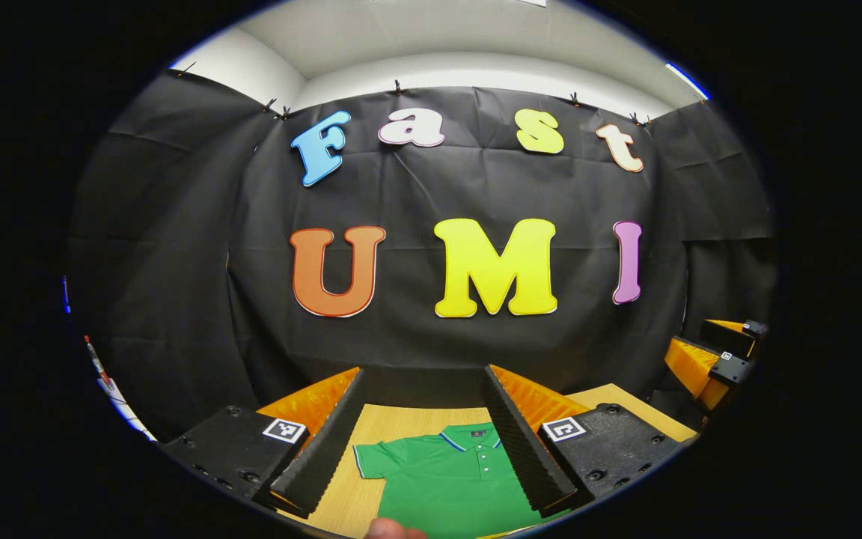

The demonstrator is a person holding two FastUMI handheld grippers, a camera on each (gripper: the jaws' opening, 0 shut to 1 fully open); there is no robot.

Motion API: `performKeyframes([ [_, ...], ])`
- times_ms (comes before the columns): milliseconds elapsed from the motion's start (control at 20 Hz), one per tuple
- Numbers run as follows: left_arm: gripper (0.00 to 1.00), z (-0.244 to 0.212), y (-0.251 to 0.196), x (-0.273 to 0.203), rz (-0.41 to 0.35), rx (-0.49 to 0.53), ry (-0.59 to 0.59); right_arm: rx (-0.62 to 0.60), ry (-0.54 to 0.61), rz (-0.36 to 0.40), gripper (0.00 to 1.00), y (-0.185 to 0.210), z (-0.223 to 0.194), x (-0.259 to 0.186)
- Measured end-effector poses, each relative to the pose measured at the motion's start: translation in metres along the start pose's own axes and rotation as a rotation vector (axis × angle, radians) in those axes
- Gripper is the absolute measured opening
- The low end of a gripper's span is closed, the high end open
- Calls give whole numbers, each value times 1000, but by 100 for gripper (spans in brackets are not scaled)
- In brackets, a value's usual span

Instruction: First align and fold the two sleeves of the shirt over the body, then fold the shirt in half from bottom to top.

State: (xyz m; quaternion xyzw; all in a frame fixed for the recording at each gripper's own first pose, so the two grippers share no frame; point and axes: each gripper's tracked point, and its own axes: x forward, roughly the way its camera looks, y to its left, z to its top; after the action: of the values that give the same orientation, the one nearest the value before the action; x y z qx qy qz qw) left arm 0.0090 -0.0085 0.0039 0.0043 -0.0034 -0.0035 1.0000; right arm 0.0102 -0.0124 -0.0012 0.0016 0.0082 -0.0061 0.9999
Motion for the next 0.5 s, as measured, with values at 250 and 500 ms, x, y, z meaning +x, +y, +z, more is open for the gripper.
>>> performKeyframes([
  [250, 99, -1, -4, 5, -3, 0, 1, -3, -3, 1, 97, -1, 2, 6],
  [500, 99, -4, -4, 10, -4, -2, 10, -2, 11, 1, 97, -3, -3, 10],
])
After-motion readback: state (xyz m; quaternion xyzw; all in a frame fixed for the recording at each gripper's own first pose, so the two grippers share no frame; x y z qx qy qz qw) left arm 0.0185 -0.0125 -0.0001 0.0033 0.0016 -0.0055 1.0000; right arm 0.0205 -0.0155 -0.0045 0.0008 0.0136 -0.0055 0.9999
